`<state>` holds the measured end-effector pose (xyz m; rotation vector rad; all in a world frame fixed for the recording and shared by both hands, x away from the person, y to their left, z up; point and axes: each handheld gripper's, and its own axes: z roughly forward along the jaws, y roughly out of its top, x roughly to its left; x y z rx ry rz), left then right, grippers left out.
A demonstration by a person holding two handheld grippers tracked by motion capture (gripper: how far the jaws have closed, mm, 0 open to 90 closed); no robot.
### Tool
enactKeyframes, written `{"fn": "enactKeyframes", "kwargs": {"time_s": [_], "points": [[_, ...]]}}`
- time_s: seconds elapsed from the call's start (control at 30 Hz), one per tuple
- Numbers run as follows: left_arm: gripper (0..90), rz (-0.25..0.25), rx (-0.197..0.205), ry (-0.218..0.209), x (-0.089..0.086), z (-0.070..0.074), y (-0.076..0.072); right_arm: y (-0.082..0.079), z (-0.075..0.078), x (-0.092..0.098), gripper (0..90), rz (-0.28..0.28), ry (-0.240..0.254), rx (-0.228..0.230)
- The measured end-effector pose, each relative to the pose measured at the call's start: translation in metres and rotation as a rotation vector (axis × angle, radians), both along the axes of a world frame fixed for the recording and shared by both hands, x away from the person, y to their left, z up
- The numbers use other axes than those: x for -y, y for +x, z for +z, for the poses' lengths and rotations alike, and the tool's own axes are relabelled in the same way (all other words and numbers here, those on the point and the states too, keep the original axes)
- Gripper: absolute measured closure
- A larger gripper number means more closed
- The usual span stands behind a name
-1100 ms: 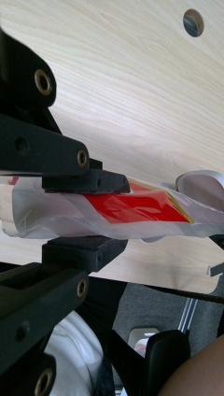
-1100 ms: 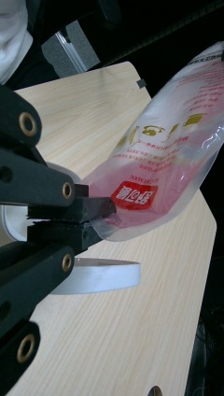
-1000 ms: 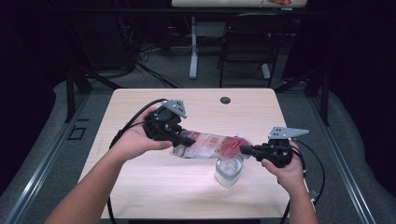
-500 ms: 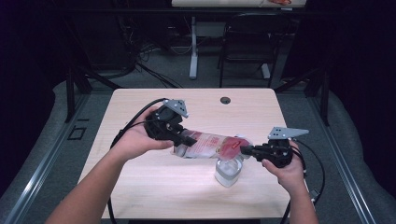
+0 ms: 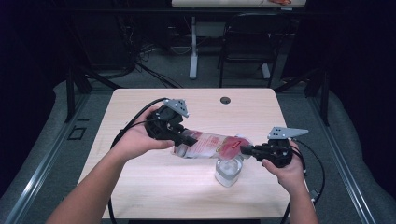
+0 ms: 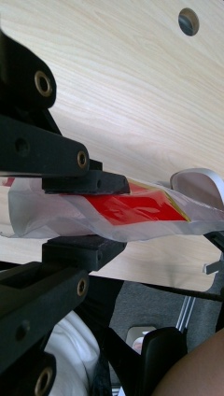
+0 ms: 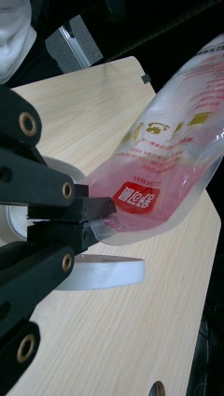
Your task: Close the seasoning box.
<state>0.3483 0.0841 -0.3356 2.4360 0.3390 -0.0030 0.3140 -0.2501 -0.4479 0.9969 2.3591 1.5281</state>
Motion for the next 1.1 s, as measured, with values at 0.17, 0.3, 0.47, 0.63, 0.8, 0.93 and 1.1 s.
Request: {"fn": "enactKeyframes", "kwargs": {"time_s": [0.17,0.3,0.47,0.63,0.8,0.93,1.1], "points": [[73.0,-0.001,0.000,0.001,0.0000,0.0000,0.0000,-0.0001,-0.0001,0.0000,89.0,0.002,0.004,-0.002],[73.0,-0.001,0.001,0.001,0.0002,0.0001,-0.0003,-0.0002,-0.0001,-0.0001,89.0,0.001,0.003,-0.001],[73.0,-0.001,0.000,-0.001,0.0003,0.0002,0.0000,-0.0003,-0.0003,-0.0003,89.0,-0.001,0.006,-0.001],[73.3,-0.001,0.001,0.000,0.0005,0.0004,0.0000,-0.0003,0.0000,0.0000,89.0,0.001,-0.002,0.000],[73.5,-0.002,0.002,0.001,0.0008,0.0006,-0.0006,-0.0005,-0.0001,-0.0004,88.9,0.000,0.001,-0.001],[73.7,-0.002,0.002,0.002,0.0012,0.0012,-0.0006,-0.0003,-0.0004,-0.0011,89.0,0.000,0.004,-0.003],[73.8,-0.002,0.002,-0.002,0.0017,0.0016,-0.0007,0.0010,-0.0003,-0.0014,88.9,0.000,-0.006,-0.005]]}}
